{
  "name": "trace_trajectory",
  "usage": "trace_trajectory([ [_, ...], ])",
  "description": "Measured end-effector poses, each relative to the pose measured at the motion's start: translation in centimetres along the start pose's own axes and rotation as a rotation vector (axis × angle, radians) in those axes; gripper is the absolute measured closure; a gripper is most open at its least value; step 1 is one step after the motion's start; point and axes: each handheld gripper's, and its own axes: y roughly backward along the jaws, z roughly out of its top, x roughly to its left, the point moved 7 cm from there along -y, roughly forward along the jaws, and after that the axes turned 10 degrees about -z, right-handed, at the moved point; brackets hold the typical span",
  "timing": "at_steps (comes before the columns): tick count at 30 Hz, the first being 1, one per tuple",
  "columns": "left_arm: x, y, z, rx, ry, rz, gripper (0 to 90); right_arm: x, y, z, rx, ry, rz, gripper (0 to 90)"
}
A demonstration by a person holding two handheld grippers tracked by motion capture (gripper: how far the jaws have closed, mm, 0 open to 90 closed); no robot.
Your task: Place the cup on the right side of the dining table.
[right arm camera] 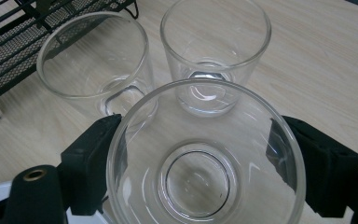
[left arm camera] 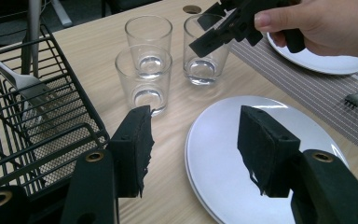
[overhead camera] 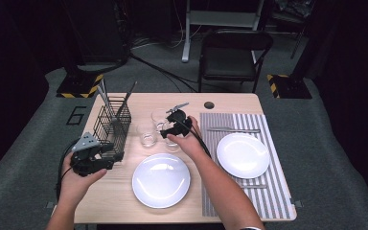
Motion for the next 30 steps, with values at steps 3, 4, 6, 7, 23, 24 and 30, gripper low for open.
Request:
trace_trajectory([
  [3,0.0,0.0,0.0,0.000,0.000,-0.001,44.8,-0.2,0.5,0.3,-0.007,-0.005,-0.004,17.1],
  [4,0.0,0.0,0.0,-0.002,0.000,0.001,44.8,-0.2,0.7,0.4,-0.010,-0.002,-0.003,17.1],
  [6,0.0,0.0,0.0,0.000,0.001,-0.002,44.8,-0.4,1.0,0.5,-0.014,0.003,-0.003,17.1],
  [7,0.0,0.0,0.0,-0.001,0.001,-0.002,44.8,-0.4,1.1,0.6,-0.016,0.002,-0.006,17.1],
  [23,-0.1,-0.4,-0.1,0.006,0.001,-0.005,44.2,-2.2,2.6,0.5,-0.032,-0.022,-0.027,17.1],
  [24,-0.1,-0.4,-0.1,0.006,0.000,-0.006,44.2,-2.3,2.6,0.4,-0.032,-0.020,-0.029,17.2],
  [30,-0.2,-0.5,-0.1,0.011,0.001,-0.009,44.0,-3.1,3.1,0.2,-0.034,-0.030,-0.042,17.1],
])
